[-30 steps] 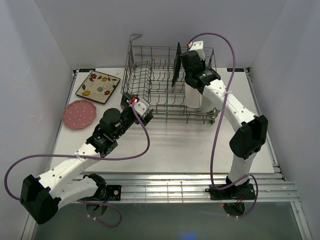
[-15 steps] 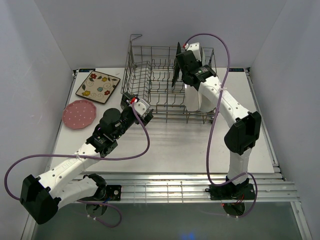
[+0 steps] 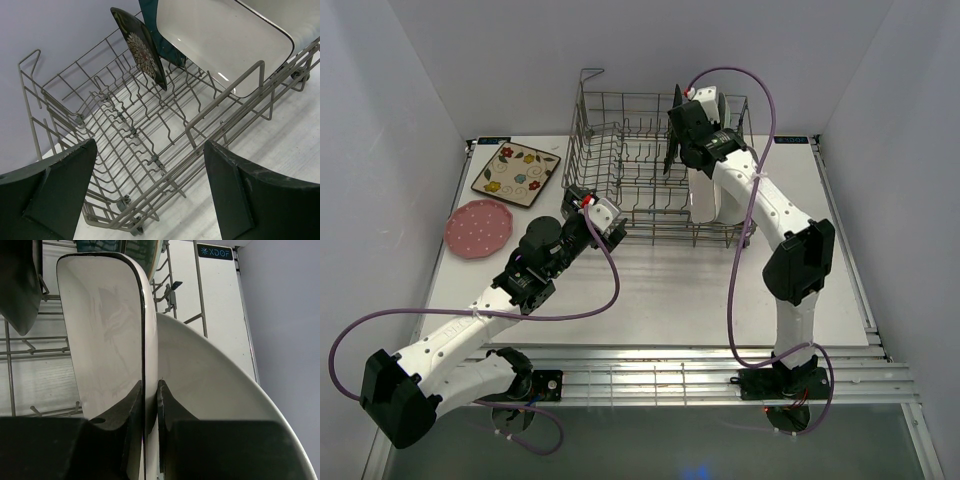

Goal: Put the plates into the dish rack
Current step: Insert the plate into the dish rack.

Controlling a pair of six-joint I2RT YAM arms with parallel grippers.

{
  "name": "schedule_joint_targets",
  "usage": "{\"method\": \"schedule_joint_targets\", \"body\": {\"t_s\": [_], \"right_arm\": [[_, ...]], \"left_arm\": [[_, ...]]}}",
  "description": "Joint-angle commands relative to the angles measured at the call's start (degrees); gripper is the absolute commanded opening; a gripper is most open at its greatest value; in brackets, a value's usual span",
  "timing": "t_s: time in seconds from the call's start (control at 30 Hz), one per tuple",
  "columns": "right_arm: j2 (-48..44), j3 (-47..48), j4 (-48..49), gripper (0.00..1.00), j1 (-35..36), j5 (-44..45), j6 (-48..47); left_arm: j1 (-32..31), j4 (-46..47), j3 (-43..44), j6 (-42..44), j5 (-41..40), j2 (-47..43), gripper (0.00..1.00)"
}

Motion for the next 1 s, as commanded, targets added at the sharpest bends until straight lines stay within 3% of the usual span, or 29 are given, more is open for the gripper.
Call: {"method": "schedule_joint_targets", "body": {"t_s": [0.0,0.3,0.97], "right_arm": [[1.3,4.2,3.0,0.08,-0.3,5.4,1.5],[3.6,9.5,-2.7,0.08,1.2,9.4,3.7],[9.3,10.0,-4.5,0.08,2.4,8.7,8.8]], "left_arm": [[0.3,0.8,-0.5,-0.7,0.9,-0.7,0.98],[0.3,0.8,-0.6,-0.7,1.7,-1.0,0.98],[0.3,0.0,-0.6,-0.9,2.0,-2.1,0.98]]}}
